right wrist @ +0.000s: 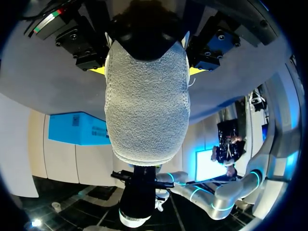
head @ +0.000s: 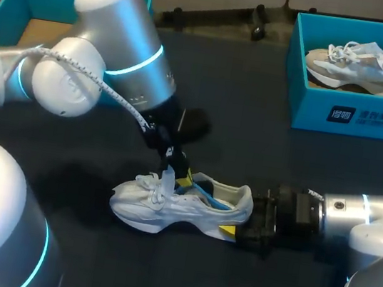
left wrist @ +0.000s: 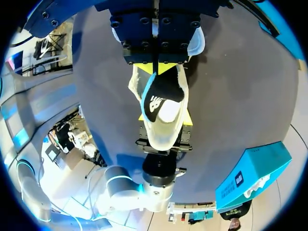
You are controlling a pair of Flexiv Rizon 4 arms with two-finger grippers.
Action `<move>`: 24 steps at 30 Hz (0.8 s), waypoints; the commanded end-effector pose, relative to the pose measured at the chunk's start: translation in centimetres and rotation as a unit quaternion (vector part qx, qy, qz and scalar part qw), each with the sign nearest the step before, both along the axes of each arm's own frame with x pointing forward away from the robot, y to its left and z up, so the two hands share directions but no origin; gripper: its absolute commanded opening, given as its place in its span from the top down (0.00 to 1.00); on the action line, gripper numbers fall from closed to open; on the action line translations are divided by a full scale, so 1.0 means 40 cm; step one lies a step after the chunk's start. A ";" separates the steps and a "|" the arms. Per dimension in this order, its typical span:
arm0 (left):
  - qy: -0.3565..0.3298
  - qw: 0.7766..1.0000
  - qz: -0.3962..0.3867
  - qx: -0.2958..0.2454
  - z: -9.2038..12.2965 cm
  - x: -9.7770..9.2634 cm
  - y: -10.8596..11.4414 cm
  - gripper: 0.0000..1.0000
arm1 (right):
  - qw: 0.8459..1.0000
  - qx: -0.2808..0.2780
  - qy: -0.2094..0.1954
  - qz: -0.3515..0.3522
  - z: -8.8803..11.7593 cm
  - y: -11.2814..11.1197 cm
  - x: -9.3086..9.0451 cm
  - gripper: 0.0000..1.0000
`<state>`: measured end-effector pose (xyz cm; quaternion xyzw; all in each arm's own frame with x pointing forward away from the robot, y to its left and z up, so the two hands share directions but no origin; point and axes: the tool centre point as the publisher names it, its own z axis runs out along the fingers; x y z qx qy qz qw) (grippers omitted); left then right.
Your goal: Take the shoe out of the shoebox, open the shoe tongue, remove and reinsert the insole, then place the shoe into the shoebox
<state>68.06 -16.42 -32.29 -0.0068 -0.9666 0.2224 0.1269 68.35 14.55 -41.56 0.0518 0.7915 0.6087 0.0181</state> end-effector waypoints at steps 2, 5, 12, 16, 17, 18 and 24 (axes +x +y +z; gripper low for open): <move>0.003 0.999 0.004 -0.045 0.013 -0.012 0.008 1.00 | 1.000 -0.001 0.000 -0.001 -0.003 0.001 -0.001 1.00; 0.008 0.998 0.011 -0.064 0.017 -0.013 0.007 1.00 | 1.000 -0.001 0.000 -0.001 -0.003 0.001 -0.001 1.00; 0.016 0.996 0.025 -0.081 0.012 -0.009 0.011 1.00 | 1.000 -0.001 0.000 -0.001 -0.003 0.001 -0.001 1.00; 0.018 0.996 0.041 -0.083 0.004 -0.003 0.014 1.00 | 1.000 -0.001 0.000 -0.001 -0.003 0.001 -0.001 1.00; 0.020 0.995 0.044 -0.085 0.002 -0.001 0.015 1.00 | 1.000 -0.001 0.000 -0.001 -0.003 0.001 -0.001 1.00; 0.022 0.995 0.047 -0.087 0.001 0.003 0.017 1.00 | 1.000 -0.001 0.000 -0.001 -0.003 0.001 -0.001 1.00; 0.020 0.995 0.055 -0.085 -0.001 0.009 0.020 1.00 | 1.000 -0.001 0.000 -0.001 -0.003 0.001 -0.001 1.00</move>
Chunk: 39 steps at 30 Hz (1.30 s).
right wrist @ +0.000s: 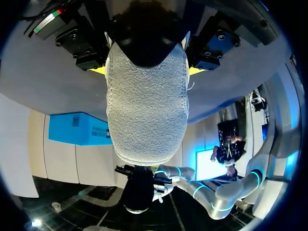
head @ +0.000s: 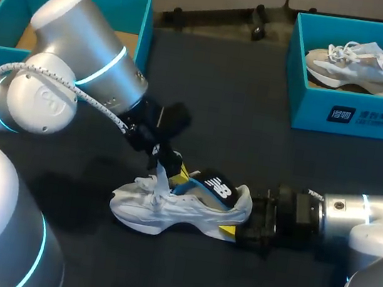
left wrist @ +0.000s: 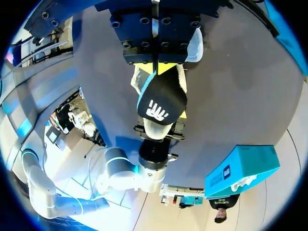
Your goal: Take the shoe out of the shoebox, open the shoe tongue, remove and reinsert the insole, then place the shoe into the shoebox
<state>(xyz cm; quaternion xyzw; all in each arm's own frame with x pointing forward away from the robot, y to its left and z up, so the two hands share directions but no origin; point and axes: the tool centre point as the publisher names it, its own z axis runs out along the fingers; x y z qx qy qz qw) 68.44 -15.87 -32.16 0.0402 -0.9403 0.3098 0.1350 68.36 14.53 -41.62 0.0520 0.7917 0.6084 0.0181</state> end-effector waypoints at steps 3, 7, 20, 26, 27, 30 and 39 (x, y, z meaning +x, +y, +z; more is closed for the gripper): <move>-0.015 1.000 -0.004 0.010 -0.001 0.000 0.004 0.66 | 1.000 -0.001 0.000 0.000 -0.001 0.001 -0.001 1.00; -0.041 0.999 -0.015 0.021 0.017 -0.007 -0.006 0.59 | 1.000 -0.001 0.000 0.000 -0.001 0.001 -0.001 1.00; -0.141 0.986 -0.055 0.071 0.081 -0.017 -0.035 0.57 | 1.000 -0.001 0.000 0.000 -0.001 0.001 -0.001 1.00; -0.178 0.975 -0.083 0.099 0.092 -0.030 -0.049 0.57 | 1.000 -0.001 0.000 0.000 -0.001 0.001 -0.001 1.00; -0.190 0.972 -0.084 0.106 0.093 -0.032 -0.051 0.56 | 1.000 -0.001 0.000 0.000 -0.001 0.001 -0.001 1.00; -0.218 0.963 -0.098 0.127 0.094 -0.042 -0.064 0.55 | 1.000 -0.001 0.000 0.000 -0.001 0.001 -0.001 1.00; -0.280 0.936 -0.126 0.173 0.103 -0.064 -0.094 0.58 | 1.000 -0.001 0.000 0.000 -0.001 0.001 -0.001 1.00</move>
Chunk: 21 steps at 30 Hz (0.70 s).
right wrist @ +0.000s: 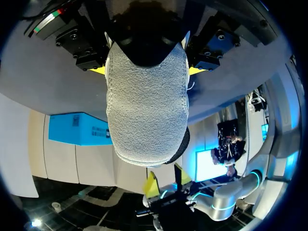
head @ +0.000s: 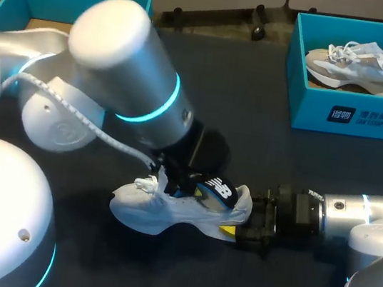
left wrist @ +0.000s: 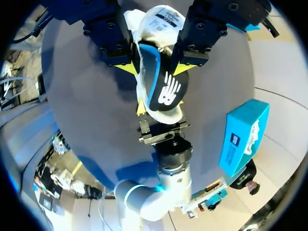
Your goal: Take the shoe out of the shoebox, open the shoe tongue, remove and reinsert the insole, then place the shoe into the shoebox
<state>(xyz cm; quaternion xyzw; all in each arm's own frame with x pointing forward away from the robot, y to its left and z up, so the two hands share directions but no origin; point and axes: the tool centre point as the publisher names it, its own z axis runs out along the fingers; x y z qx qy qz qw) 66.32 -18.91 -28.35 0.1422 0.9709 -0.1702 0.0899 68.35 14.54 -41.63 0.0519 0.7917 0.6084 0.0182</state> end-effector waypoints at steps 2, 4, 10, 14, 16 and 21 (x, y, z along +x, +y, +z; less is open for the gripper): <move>-0.033 0.998 0.001 0.058 0.007 -0.014 -0.022 0.57 | 1.000 -0.001 0.000 0.000 -0.001 0.001 -0.001 1.00; -0.040 0.997 -0.001 0.065 0.005 -0.013 -0.024 0.56 | 1.000 -0.001 0.000 0.000 -0.001 0.001 -0.001 1.00; -0.058 0.995 -0.003 0.085 -0.003 -0.009 -0.032 0.59 | 1.000 -0.001 0.000 0.000 -0.001 0.001 -0.001 1.00; -0.083 0.991 -0.013 0.108 -0.010 -0.019 -0.036 0.59 | 1.000 -0.001 0.000 0.000 -0.001 0.001 -0.001 1.00; -0.090 0.989 -0.017 0.116 -0.010 -0.023 -0.039 0.60 | 1.000 -0.001 0.000 0.000 -0.001 0.001 -0.001 1.00; -0.114 0.984 -0.017 0.138 -0.015 -0.021 -0.050 0.65 | 1.000 -0.001 0.000 0.000 -0.001 0.001 -0.001 1.00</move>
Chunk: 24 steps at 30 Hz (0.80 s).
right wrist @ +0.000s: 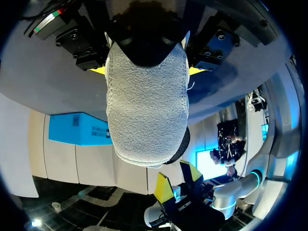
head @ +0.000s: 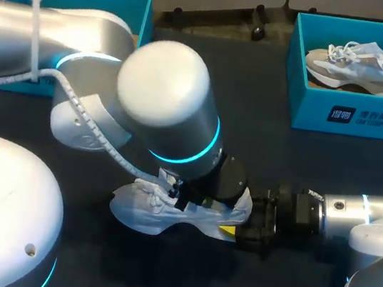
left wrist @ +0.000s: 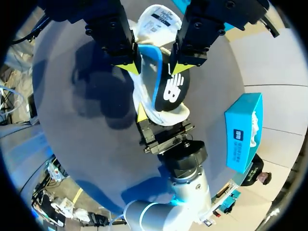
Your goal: Take the shoe out of the shoebox, open the shoe tongue, remove and reinsert the insole, then place the shoe into the shoebox
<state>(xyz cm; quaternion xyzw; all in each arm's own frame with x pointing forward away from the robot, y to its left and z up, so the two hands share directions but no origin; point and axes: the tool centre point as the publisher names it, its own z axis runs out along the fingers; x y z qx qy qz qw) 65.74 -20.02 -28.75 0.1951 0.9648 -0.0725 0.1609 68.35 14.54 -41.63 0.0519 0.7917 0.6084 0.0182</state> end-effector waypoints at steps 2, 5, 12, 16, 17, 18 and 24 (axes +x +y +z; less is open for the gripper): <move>-0.044 0.997 0.015 0.056 -0.003 -0.006 -0.026 0.75 | 1.000 -0.001 0.000 0.000 -0.001 0.001 -0.001 1.00; -0.077 0.995 0.013 0.068 0.000 -0.005 -0.031 0.80 | 1.000 -0.001 0.000 0.000 -0.001 0.001 -0.001 1.00; -0.099 0.992 0.007 0.075 0.013 -0.010 -0.028 1.00 | 1.000 -0.001 0.000 0.000 -0.001 0.001 -0.001 1.00; -0.105 0.991 0.001 0.080 0.020 -0.010 -0.028 1.00 | 1.000 -0.001 0.000 0.000 -0.001 0.001 -0.001 1.00; -0.107 0.991 0.000 0.082 0.020 -0.010 -0.029 1.00 | 1.000 -0.001 0.000 0.000 -0.001 0.001 -0.001 1.00; -0.109 0.990 -0.003 0.086 0.021 -0.012 -0.030 1.00 | 1.000 -0.001 0.000 0.000 -0.001 0.001 -0.001 1.00; -0.130 0.986 -0.018 0.102 0.021 -0.022 -0.036 0.58 | 1.000 -0.001 0.000 0.000 -0.001 0.001 -0.001 1.00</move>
